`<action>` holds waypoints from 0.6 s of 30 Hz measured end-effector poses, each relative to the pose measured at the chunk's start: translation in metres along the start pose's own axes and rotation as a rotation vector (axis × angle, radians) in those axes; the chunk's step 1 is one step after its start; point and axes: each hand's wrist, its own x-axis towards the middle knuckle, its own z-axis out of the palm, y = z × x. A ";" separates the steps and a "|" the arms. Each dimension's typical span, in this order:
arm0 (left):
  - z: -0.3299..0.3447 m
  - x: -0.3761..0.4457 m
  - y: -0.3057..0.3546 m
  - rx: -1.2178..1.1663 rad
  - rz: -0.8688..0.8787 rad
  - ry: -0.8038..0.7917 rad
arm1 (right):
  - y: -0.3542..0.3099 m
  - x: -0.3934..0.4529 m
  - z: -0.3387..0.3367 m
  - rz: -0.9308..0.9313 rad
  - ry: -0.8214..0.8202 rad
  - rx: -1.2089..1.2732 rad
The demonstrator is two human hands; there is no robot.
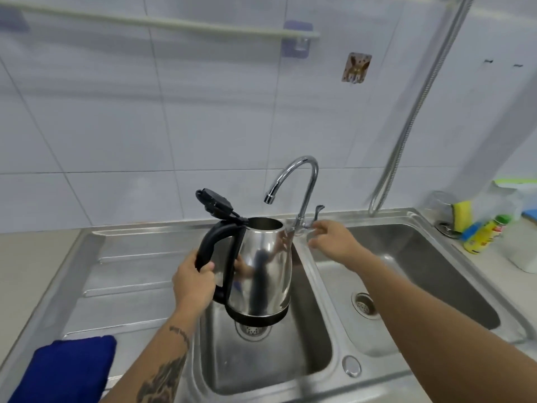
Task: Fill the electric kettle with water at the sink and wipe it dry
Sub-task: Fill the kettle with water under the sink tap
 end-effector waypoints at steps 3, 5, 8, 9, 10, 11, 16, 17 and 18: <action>0.014 0.000 0.003 0.007 -0.034 0.067 | 0.006 0.036 -0.015 -0.002 -0.036 -0.115; 0.023 0.000 0.005 0.019 -0.048 0.102 | 0.010 0.060 -0.024 -0.008 -0.059 -0.153; 0.033 0.001 0.009 0.043 -0.064 0.141 | 0.019 0.099 -0.034 -0.079 -0.056 -0.225; 0.036 0.000 0.009 0.054 -0.065 0.155 | 0.021 0.110 -0.036 -0.101 -0.056 -0.268; 0.038 0.000 0.010 0.062 -0.065 0.167 | 0.023 0.120 -0.036 -0.118 -0.068 -0.312; 0.040 0.000 0.010 0.068 -0.065 0.179 | 0.025 0.128 -0.036 -0.134 -0.088 -0.357; 0.042 0.005 0.008 0.108 -0.082 0.229 | 0.030 0.142 -0.031 -0.149 -0.137 -0.398; 0.041 0.007 0.007 0.113 -0.081 0.229 | 0.032 0.139 -0.028 -0.154 -0.110 -0.380; 0.040 0.010 0.005 0.117 -0.080 0.224 | 0.035 0.133 -0.024 -0.161 -0.081 -0.366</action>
